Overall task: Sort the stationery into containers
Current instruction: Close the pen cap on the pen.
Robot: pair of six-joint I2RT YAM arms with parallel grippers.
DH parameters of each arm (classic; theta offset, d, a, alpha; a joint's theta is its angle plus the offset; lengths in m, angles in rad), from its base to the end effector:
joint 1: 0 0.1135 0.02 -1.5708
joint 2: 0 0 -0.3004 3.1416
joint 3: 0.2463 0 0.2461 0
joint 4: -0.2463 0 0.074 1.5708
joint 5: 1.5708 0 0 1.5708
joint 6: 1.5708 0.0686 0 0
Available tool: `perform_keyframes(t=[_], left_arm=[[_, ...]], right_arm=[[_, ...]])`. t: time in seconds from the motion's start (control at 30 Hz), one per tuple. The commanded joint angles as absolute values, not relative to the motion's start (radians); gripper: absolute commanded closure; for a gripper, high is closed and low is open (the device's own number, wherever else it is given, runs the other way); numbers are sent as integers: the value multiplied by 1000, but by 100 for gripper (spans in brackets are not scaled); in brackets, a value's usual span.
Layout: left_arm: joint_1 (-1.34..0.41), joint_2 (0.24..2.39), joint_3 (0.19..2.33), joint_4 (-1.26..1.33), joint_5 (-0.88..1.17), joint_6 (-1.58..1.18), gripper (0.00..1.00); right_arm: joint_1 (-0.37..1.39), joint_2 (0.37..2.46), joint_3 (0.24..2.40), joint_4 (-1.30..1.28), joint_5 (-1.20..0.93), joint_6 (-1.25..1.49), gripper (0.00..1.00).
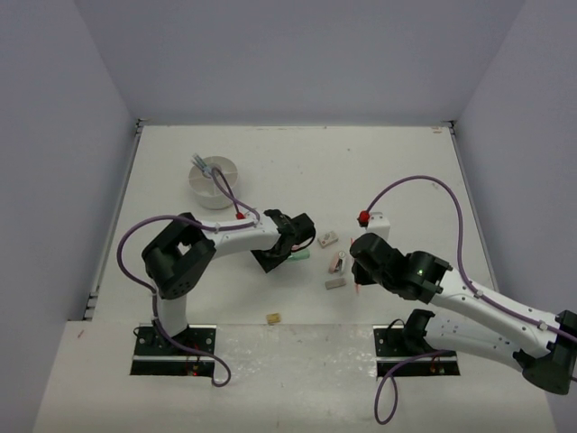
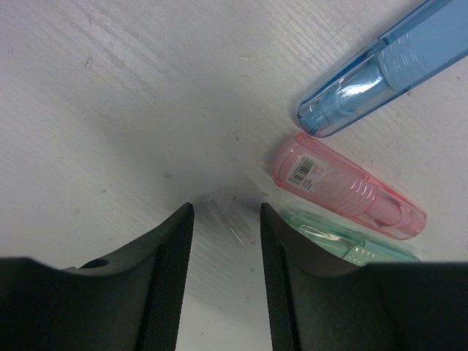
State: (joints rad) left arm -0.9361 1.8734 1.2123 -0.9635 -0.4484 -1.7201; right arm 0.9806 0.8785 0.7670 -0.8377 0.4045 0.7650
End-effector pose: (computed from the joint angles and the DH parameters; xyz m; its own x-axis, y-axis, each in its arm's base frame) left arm 0.2181 -0.2460 0.1654 -0.6432 -0.6294 -0.4361 -0.6955 0.7185 -0.0112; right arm 0.1070 0.1112 0.2664 -0.7670 -0.0010 -0.6417 -0.1456 0.9742 0.1725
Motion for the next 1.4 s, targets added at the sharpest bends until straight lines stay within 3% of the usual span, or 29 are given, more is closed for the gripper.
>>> perform_keyframes(t=[0.0,0.2,0.27,0.3,0.43,0.5,0.7,0.83,1.0,1.37], left_arm=[[-927,1885,1196,-933,-451,-1749,62],[-912,1855,1137,-885,-434,-1727,82],[-908,1833,1125,-878,-431,-1716,99],[-908,1814,1121,-877,-433,-1705,100],[-914,1707,1108,-853,-481,-1631,100],[-921,1614,1083,-762,-533,-1506,100],[-937,1258,919,-178,-455,-870,100],[-937,1000,738,192,-239,-666,100],[-937,883,649,334,-52,-625,100],[-937,801,607,361,-6,-668,100]], right_arm=[[978,868,761,-811,422,760,100],[979,862,758,-804,414,752,100],[977,861,754,-787,398,739,100],[978,858,747,-770,377,727,100],[977,812,691,-625,252,660,100],[977,749,629,-474,75,635,100],[979,709,388,149,-324,712,100],[982,802,354,396,-398,792,100],[1015,834,376,487,-364,815,100],[1060,737,420,365,-188,767,100]])
